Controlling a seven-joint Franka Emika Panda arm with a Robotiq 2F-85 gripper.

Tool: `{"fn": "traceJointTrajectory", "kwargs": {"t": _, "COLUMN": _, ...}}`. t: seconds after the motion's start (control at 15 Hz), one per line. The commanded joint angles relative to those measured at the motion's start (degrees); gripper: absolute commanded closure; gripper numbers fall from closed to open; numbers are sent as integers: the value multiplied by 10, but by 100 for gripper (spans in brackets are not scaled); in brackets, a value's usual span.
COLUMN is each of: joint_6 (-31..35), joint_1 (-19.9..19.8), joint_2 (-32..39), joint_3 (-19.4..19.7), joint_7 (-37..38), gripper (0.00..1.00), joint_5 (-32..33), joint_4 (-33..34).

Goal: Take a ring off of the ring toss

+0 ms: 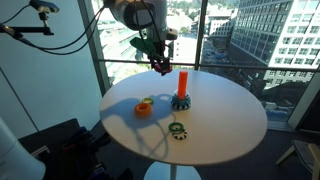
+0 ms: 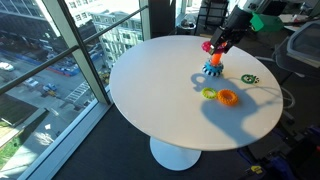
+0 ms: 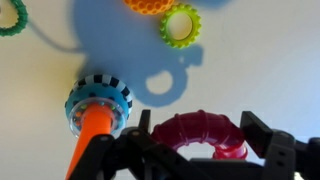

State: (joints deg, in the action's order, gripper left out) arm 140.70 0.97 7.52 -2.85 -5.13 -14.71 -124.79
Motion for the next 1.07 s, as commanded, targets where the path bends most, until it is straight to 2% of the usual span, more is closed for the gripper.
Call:
{"fn": "traceJointTrajectory", "kwargs": {"t": 0.0, "joint_6": -13, "joint_1": 8, "joint_2": 26, "joint_3": -4, "joint_7": 11, "gripper": 36, "joint_5": 17, "joint_4": 13}}
{"fn": "traceJointTrajectory", "kwargs": {"t": 1.0, "joint_6": -6, "joint_1": 21, "joint_2": 123, "joint_3": 5, "joint_7": 72, "gripper": 36, "joint_5": 82, "joint_4": 20}}
